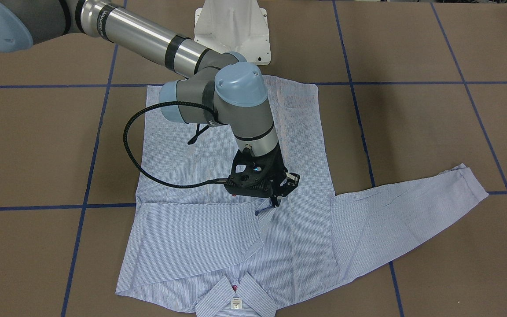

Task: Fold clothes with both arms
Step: 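Carry the grasped sleeve with the right gripper across toward the collar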

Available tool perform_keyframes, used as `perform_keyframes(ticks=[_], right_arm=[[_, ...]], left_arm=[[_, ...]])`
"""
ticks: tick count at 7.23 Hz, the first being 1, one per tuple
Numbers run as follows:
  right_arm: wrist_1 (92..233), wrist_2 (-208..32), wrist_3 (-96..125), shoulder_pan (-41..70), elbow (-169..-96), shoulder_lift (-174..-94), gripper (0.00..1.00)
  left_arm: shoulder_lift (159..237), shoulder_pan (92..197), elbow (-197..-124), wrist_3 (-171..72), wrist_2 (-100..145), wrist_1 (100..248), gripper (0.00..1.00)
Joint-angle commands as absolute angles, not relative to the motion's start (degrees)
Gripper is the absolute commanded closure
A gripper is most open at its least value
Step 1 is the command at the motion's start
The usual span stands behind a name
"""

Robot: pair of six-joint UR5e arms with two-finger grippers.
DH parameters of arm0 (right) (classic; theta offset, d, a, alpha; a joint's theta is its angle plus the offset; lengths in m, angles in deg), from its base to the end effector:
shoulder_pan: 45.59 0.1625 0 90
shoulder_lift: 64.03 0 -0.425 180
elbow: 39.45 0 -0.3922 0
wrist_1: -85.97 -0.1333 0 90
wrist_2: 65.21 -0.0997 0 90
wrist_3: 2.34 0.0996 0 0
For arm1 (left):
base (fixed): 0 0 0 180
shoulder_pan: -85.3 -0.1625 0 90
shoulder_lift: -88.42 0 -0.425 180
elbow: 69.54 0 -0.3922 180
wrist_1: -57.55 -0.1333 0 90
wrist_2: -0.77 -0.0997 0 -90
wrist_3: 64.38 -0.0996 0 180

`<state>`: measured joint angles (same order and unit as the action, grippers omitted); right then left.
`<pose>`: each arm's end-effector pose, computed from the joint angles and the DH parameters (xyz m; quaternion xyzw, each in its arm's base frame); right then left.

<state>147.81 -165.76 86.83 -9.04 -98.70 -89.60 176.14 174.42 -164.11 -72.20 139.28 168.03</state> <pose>-0.6088 -0.5945 0.0868 0.0893 -0.5100 0.2170 0.8276 -0.0511 -0.4933 0.5937 0.2040 0.3911 0.1487 0.8851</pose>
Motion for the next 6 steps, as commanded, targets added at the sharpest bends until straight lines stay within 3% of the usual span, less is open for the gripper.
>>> perform_keyframes(ticks=[1, 2, 3, 4, 5, 6], right_arm=[[147.2, -165.5, 87.5, -9.2, -97.0, -88.6, 0.98], [147.2, -165.2, 87.5, -9.5, -96.9, -88.4, 0.84], [147.2, -163.2, 87.5, -10.2, -96.6, -87.9, 0.27], [147.2, -162.7, 90.8, -10.7, -95.0, -86.7, 0.25], [147.3, -162.6, 92.8, -11.0, -93.9, -84.3, 0.13], [147.3, -162.5, 96.2, -11.3, -93.9, -82.9, 0.13]], left_arm=[[176.1, 174.4, -164.0, -72.2, 139.3, 168.0, 0.00], [176.1, 174.4, -164.0, -72.2, 139.3, 168.0, 0.00], [176.2, 174.4, -164.0, -72.3, 139.2, 168.0, 0.00], [176.7, 174.4, -164.6, -72.3, 139.4, 168.1, 0.00], [176.8, 174.4, -164.7, -72.4, 139.4, 168.3, 0.00], [176.9, 173.2, -164.4, -72.5, 138.9, 171.5, 0.00]])
